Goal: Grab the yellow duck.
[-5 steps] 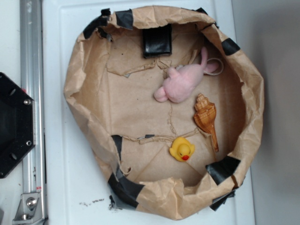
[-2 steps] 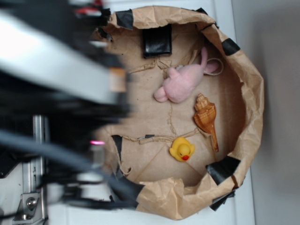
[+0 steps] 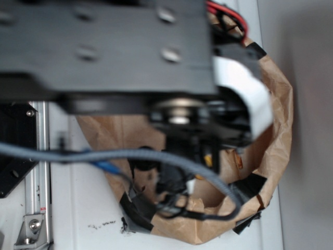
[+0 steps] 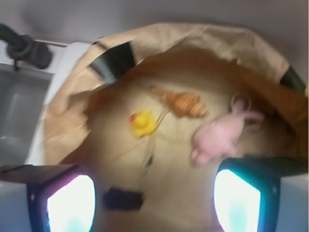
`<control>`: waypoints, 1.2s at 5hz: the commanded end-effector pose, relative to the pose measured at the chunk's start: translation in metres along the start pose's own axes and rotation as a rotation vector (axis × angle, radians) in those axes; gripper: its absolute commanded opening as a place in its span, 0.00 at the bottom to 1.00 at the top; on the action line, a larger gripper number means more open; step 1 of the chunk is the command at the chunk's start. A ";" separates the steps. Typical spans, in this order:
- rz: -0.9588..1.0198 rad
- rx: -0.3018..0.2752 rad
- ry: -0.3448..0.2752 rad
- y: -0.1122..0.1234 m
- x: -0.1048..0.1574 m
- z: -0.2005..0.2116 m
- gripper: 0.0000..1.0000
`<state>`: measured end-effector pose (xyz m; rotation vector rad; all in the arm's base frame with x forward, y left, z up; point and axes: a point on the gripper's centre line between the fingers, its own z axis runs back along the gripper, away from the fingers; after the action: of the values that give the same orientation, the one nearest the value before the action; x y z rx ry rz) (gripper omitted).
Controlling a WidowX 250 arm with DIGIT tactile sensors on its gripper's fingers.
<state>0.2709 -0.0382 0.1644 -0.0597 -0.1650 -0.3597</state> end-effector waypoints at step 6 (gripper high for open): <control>-0.039 0.016 -0.093 -0.008 0.019 -0.113 1.00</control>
<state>0.2995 -0.0528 0.0495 -0.0613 -0.2287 -0.3809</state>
